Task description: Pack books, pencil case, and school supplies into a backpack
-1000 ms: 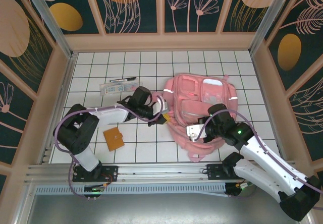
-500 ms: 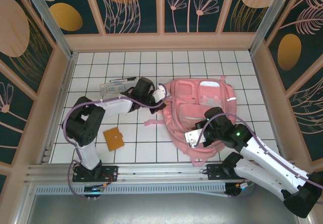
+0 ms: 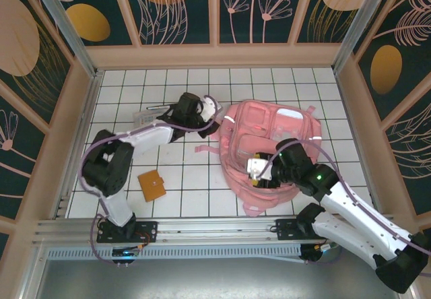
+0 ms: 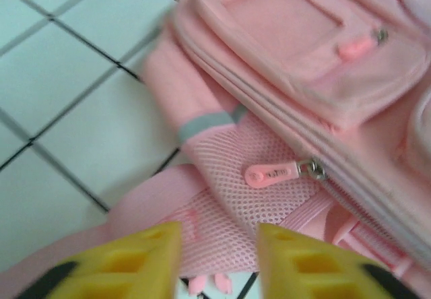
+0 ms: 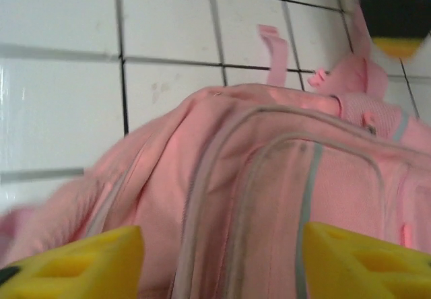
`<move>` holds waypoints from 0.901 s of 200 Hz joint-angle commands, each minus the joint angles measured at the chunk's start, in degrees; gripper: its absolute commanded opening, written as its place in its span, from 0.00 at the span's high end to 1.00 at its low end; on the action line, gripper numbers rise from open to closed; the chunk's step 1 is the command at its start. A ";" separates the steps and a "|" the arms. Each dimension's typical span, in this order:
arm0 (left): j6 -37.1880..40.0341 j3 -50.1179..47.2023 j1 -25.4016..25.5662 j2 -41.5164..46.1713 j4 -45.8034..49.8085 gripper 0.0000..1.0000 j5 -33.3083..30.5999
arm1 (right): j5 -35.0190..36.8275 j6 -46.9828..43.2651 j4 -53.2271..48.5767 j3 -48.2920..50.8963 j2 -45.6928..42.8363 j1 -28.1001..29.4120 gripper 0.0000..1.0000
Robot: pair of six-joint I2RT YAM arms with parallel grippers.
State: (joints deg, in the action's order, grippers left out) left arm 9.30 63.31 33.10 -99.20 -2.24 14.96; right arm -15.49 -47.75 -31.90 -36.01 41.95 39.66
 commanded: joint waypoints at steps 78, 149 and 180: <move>-38.92 -11.77 0.04 22.81 12.07 0.01 4.20 | 26.54 109.50 -19.10 -13.40 5.69 -2.48 0.13; -48.90 -13.64 13.42 18.43 7.82 0.04 1.62 | 9.12 101.60 -24.64 -3.56 2.74 -17.45 0.15; -48.44 -13.23 13.40 18.97 9.73 0.05 -2.40 | 1.98 102.42 -15.73 0.42 3.53 -22.86 0.23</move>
State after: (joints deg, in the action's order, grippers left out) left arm -37.41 49.08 46.76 -80.62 6.52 15.51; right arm -6.68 53.98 -53.30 -38.09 45.28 20.08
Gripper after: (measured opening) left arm 0.957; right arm 0.837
